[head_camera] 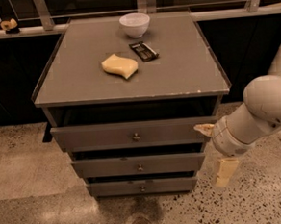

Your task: Open top drawer

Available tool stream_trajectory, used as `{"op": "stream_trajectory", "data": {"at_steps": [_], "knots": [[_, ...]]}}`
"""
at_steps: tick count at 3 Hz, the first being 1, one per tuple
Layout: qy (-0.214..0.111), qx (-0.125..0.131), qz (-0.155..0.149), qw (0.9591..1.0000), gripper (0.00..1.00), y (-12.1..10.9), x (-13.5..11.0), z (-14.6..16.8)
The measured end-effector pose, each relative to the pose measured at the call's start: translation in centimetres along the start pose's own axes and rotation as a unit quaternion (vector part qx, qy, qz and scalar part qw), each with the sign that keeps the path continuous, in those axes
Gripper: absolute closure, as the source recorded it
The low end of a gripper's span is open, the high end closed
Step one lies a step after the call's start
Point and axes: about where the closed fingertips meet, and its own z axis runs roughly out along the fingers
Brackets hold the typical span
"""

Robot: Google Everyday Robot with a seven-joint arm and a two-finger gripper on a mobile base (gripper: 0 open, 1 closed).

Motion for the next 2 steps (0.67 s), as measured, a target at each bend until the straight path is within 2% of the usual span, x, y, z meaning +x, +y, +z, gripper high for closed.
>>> {"op": "stream_trajectory", "data": {"at_steps": [1,2], "knots": [[-0.008,0.056,0.006,0.9984,0.0,-2.3,-0.7,1.3],[-0.011,0.083,0.007,0.9965,0.0,-3.6,-1.0,1.2]]}}
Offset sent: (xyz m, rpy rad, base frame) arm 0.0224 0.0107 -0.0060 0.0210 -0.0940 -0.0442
